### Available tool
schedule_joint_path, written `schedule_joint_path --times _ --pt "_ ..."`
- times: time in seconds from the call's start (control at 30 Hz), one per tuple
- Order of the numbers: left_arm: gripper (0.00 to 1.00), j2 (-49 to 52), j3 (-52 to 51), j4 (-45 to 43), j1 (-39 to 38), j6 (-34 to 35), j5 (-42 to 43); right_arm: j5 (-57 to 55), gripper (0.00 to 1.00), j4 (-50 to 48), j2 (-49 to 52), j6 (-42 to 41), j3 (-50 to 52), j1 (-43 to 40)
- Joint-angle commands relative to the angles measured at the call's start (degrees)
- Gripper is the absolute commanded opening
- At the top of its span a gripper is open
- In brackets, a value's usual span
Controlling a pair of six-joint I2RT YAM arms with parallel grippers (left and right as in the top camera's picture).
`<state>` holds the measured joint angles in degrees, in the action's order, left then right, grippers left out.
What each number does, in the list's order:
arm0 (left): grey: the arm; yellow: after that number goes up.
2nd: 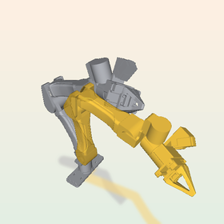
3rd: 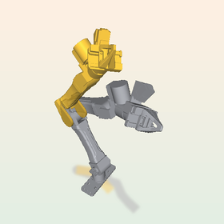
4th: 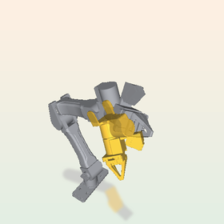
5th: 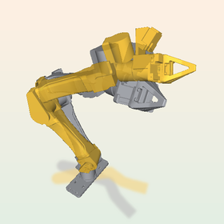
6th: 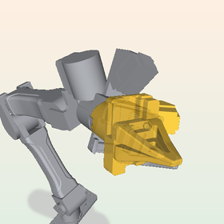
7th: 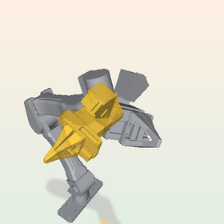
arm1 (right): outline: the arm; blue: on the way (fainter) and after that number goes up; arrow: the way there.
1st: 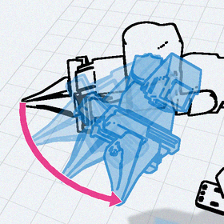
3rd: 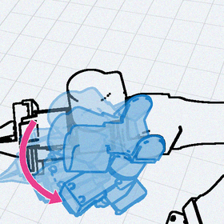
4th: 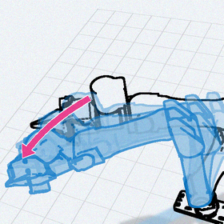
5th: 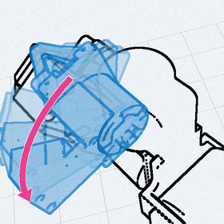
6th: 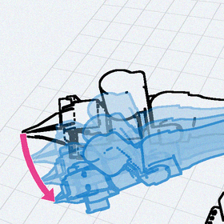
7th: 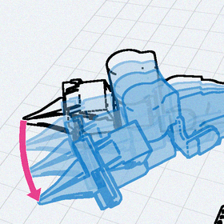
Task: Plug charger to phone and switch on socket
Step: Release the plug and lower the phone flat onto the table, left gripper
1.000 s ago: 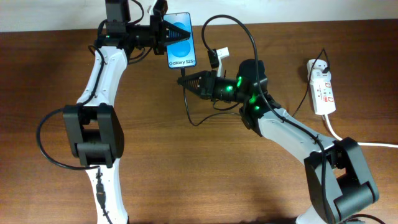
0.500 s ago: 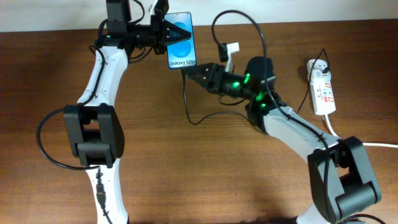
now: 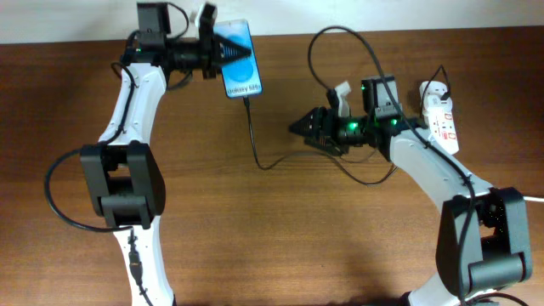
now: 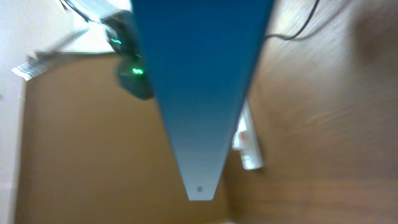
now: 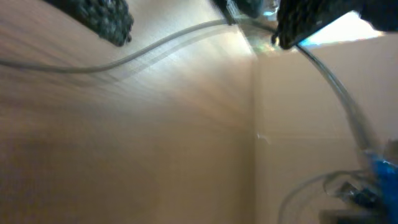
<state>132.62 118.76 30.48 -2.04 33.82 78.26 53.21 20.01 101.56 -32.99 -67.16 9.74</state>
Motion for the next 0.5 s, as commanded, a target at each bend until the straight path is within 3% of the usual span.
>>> schedule_joint_path --times 0.0,0.1,0.2,0.33,0.47 --pt "0.00 -1.42 0.02 11.85 -0.42 -13.46 -16.55 -15.02 0.79 17.22 -0.37 17.44 -12.26 0.04" --pt "0.00 -1.42 0.02 21.29 -0.42 -20.41 -23.67 -25.92 0.81 32.52 -0.39 21.51 -22.36 0.04" --pt "0.00 -1.42 0.02 30.73 -0.42 -28.72 -28.02 -27.17 0.81 44.04 -0.48 26.64 -29.57 0.04" --pt "0.00 -1.42 0.00 39.69 -0.42 -41.05 -40.19 -30.84 0.81 47.04 -0.46 26.80 -29.90 0.04" --pt "0.00 -0.59 -0.02 38.62 -0.42 -40.96 -44.22 -33.14 0.81 46.69 -0.46 26.80 -29.90 0.04"
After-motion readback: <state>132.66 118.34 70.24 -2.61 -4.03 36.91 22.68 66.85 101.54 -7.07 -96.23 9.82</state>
